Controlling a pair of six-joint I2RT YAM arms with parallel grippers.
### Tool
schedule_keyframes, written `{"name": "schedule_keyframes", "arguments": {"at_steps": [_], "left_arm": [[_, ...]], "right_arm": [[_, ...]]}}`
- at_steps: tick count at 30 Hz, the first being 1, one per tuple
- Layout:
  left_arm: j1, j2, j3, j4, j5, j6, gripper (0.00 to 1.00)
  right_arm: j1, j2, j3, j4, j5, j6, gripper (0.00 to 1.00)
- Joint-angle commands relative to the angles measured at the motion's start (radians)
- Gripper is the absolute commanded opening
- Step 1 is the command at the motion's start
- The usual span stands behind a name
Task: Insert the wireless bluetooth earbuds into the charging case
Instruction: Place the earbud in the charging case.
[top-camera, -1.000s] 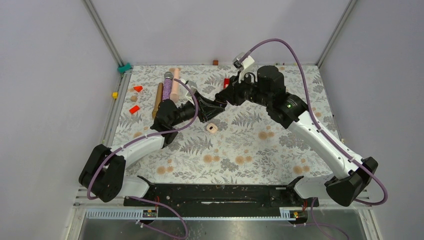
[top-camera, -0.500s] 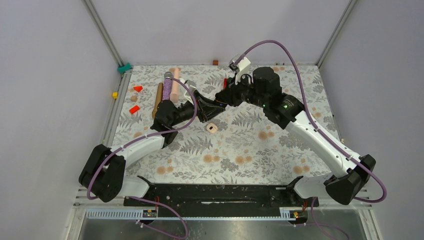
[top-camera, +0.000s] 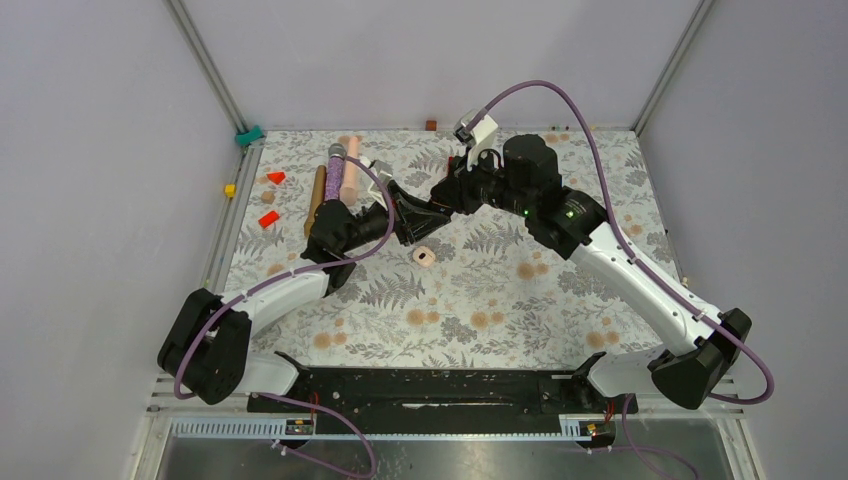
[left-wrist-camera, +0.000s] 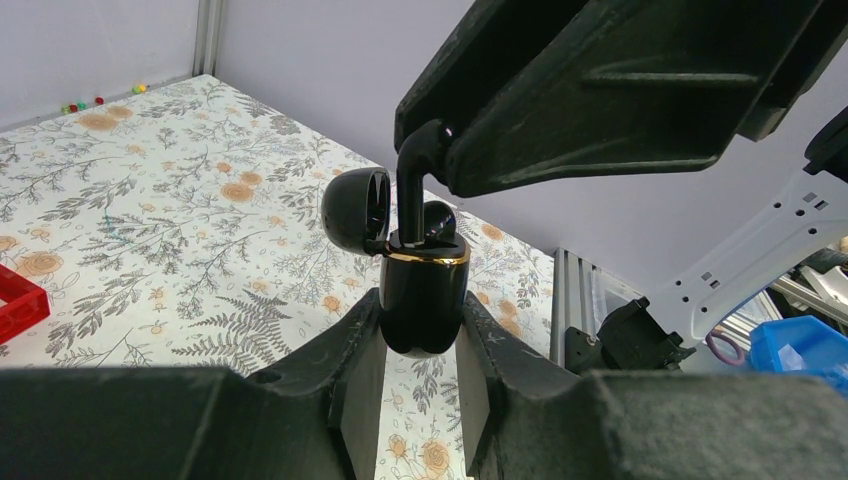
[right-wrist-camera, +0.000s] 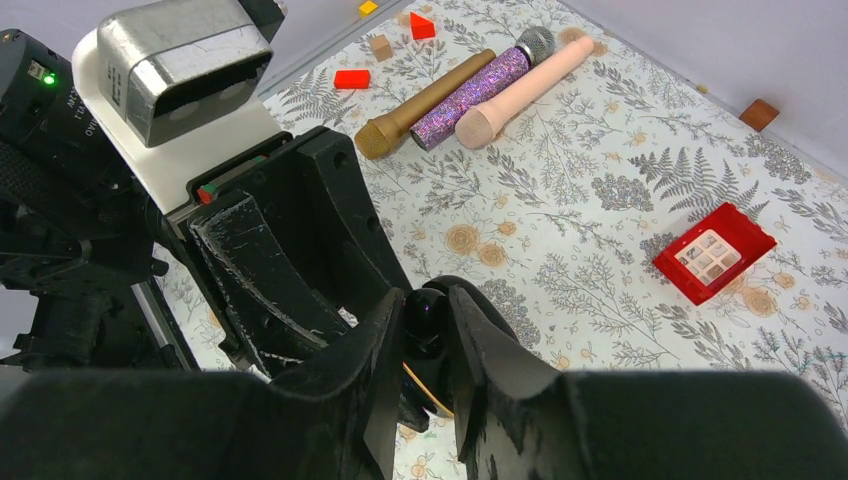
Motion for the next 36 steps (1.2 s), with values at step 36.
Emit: {"name": "schedule_keyframes", "arguments": {"at_steps": [36], "left_arm": [[0.014, -0.028, -0.030, 0.142, 0.057, 0.026, 0.00]], "right_arm": [[0.015, -0.058, -0.037, 0.025, -0.042, 0.029, 0.26]]}}
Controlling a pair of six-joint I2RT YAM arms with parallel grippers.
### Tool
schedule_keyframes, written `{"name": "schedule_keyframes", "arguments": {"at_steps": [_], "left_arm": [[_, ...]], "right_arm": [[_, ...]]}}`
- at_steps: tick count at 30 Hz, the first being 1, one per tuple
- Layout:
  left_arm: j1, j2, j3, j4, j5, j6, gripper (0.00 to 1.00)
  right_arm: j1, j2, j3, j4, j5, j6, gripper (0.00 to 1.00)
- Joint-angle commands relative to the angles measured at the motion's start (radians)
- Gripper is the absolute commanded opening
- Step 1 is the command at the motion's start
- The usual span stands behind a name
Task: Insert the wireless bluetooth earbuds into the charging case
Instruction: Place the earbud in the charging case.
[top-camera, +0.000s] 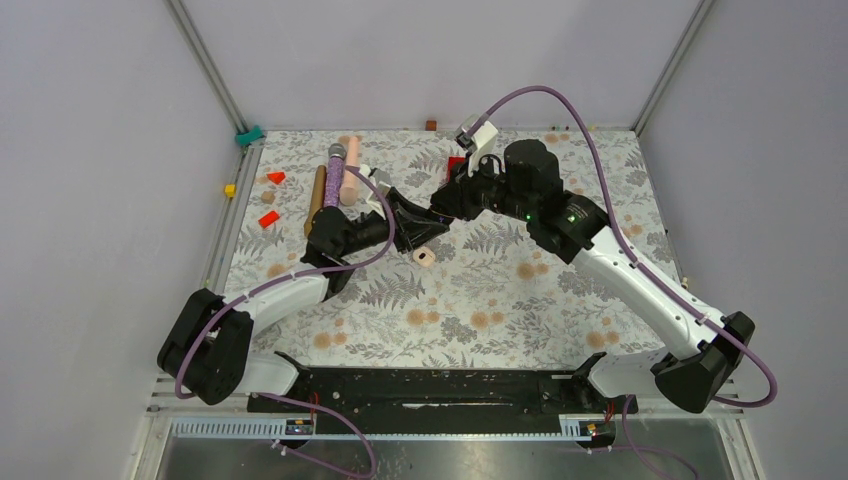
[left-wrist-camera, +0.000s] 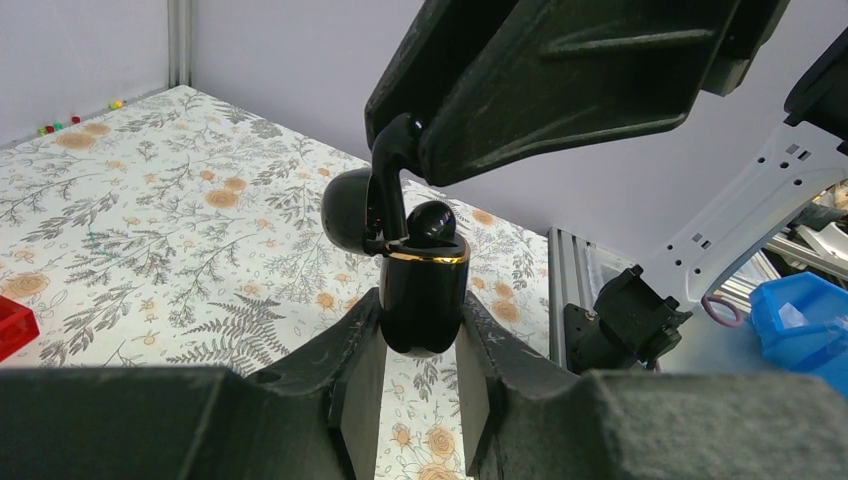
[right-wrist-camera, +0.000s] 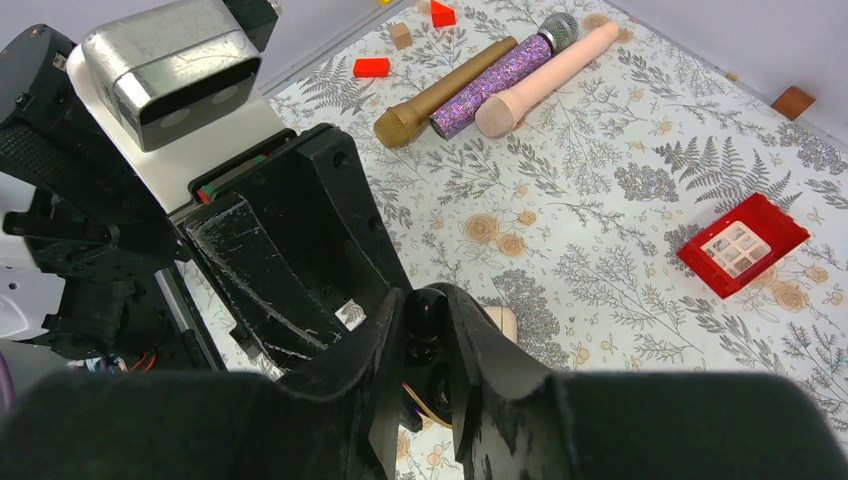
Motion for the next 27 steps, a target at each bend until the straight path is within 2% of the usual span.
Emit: {"name": "schedule_keyframes", "arguments": {"at_steps": [1, 27], "left_arm": [[0.009, -0.026, 0.018, 0.060, -0.011, -0.009, 0.00], [0.013, -0.029, 0.020, 0.094, 0.012, -0.027, 0.00]], "right_arm": [[0.011, -0.035, -0.007, 0.027, -0.014, 0.008, 0.26], [0.009, -0.018, -0.030, 0.041, -0.020, 0.043, 0.27]]}}
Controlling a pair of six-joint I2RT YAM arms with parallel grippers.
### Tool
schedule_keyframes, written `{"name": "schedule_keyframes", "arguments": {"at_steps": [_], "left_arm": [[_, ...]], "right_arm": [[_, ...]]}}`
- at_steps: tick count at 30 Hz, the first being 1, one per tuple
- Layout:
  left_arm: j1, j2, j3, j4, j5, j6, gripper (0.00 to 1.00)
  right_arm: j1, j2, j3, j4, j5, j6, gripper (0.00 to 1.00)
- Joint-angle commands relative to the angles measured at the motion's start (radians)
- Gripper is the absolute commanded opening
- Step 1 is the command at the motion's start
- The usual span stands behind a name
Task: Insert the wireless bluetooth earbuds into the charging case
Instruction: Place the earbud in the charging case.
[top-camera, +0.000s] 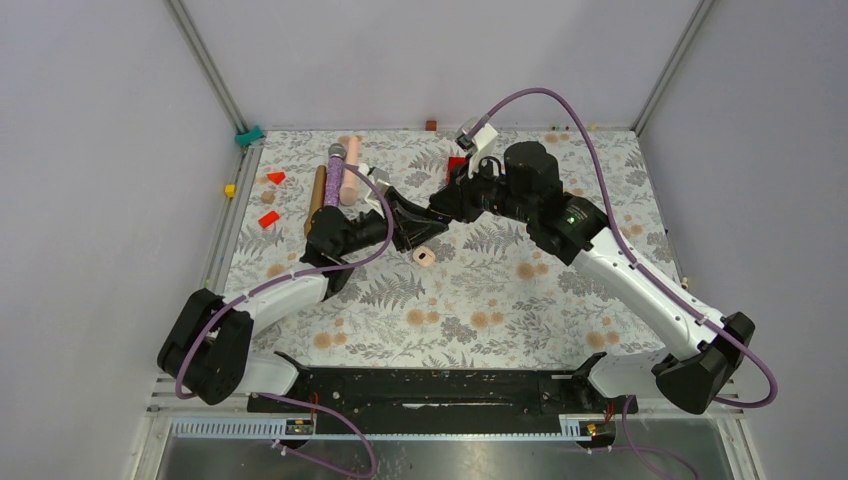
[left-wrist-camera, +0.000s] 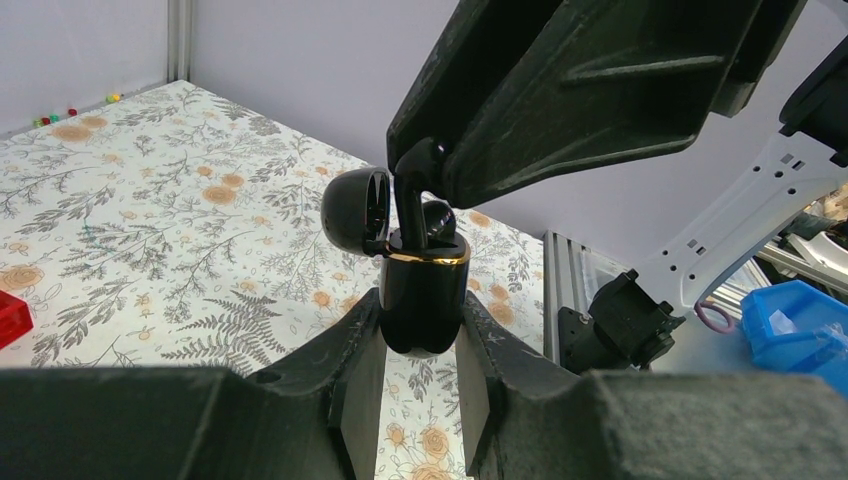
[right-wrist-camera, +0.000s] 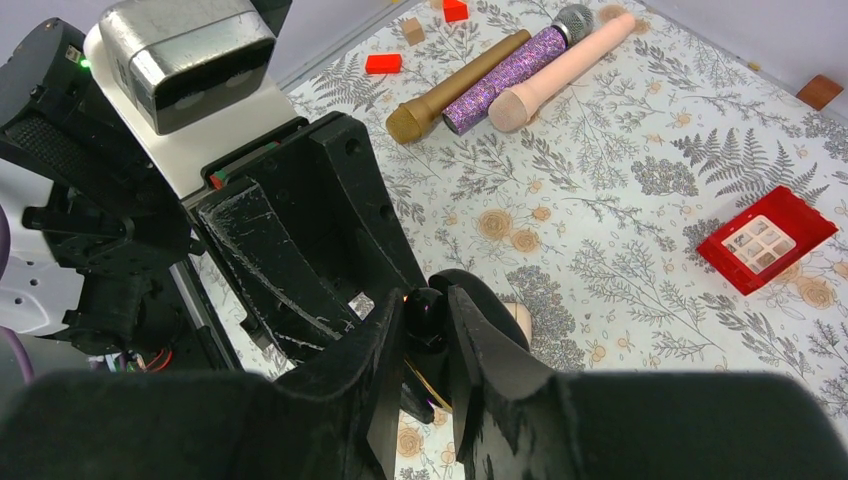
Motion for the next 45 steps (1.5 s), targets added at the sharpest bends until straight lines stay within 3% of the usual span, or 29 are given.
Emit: {"name": "schedule_keyframes", "arguments": {"at_steps": [1, 45], "left_arm": [[0.006, -0.029, 0.017, 0.102, 0.022, 0.003, 0.00], [0.008, -0.039, 0.001, 0.150, 0.080, 0.030, 0.00]], "right_arm": [[0.010, -0.011, -0.014, 0.033, 0.005, 0.015, 0.27], [0.010, -0.056, 0.030, -0.020, -0.028, 0.026, 0.45]]}}
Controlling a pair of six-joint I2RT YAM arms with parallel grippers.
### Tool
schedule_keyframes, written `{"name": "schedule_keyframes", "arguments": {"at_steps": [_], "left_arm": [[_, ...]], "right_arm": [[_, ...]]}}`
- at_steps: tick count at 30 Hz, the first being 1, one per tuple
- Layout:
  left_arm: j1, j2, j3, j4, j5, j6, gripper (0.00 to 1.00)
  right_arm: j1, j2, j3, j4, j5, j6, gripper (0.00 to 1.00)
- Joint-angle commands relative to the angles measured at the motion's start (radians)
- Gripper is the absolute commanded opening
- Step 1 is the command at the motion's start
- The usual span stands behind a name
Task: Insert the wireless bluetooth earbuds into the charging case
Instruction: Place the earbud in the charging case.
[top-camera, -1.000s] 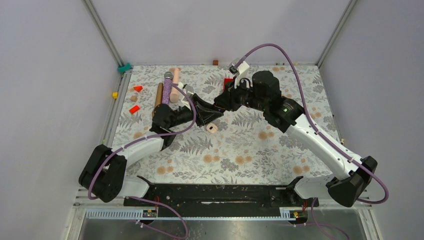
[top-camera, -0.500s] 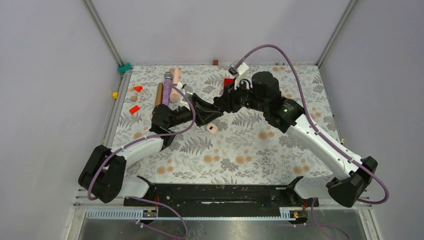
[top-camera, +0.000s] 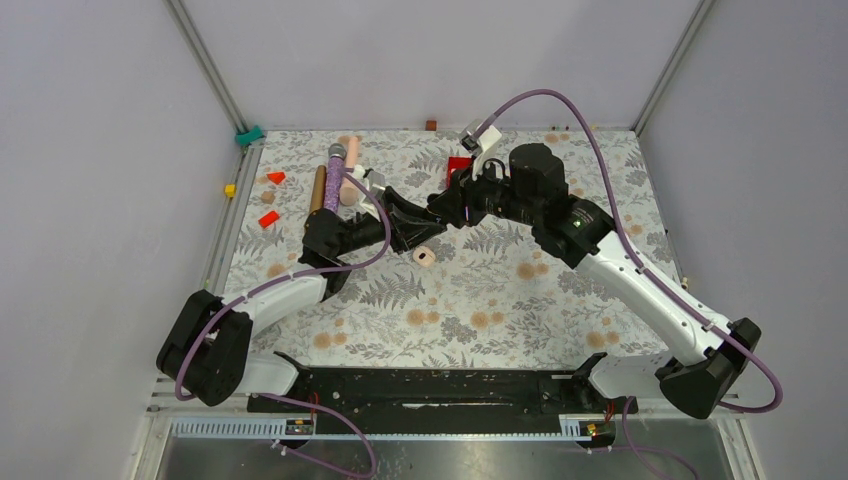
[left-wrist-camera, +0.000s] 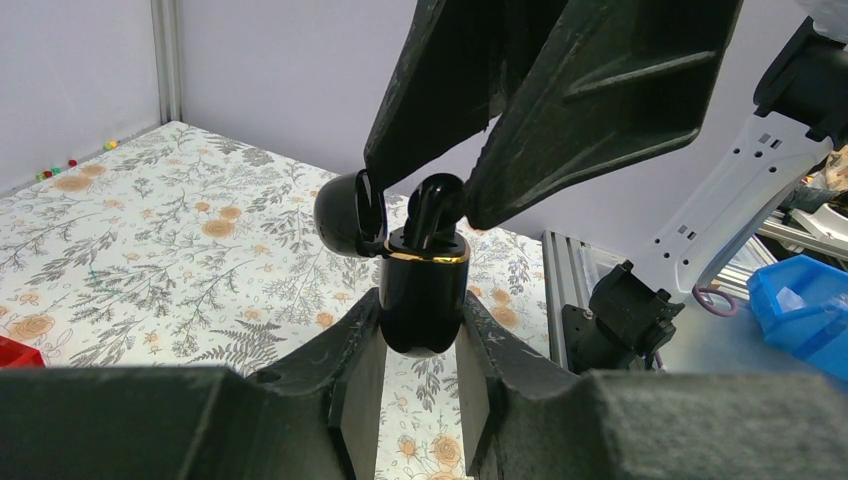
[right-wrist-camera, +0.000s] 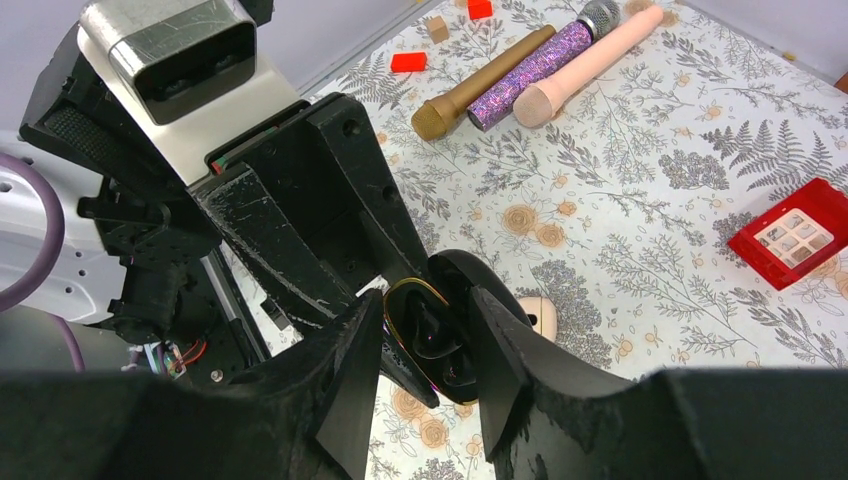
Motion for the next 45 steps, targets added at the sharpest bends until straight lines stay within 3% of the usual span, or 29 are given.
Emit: {"name": "schedule_keyframes", "arguments": {"at_steps": [1, 16, 24, 32, 45], "left_arm": [[0.001, -0.031, 0.012, 0.070, 0.028, 0.008, 0.00], [-0.002, -0.037, 0.014, 0.126, 0.096, -0.033, 0.00], [-0.005, -0.041, 0.008, 0.149, 0.115, -0.060, 0.00], [-0.035, -0.033, 0.002, 0.152, 0.153, -0.060, 0.00], [-0.071, -0.024, 0.008, 0.151, 0.218, -0.058, 0.00]], "right_arm": [[0.009, -0.028, 0.039, -0.009, 0.003, -0.018, 0.45], [0.007, -0.077, 0.122, -0.092, -0.084, -0.212, 0.50], [0.007, -0.114, 0.148, -0.244, -0.187, -0.587, 0.52], [0.008, -0.156, 0.064, -0.338, -0.274, -0.908, 0.51], [0.006, -0.159, 0.062, -0.419, -0.324, -1.012, 0.48]]}}
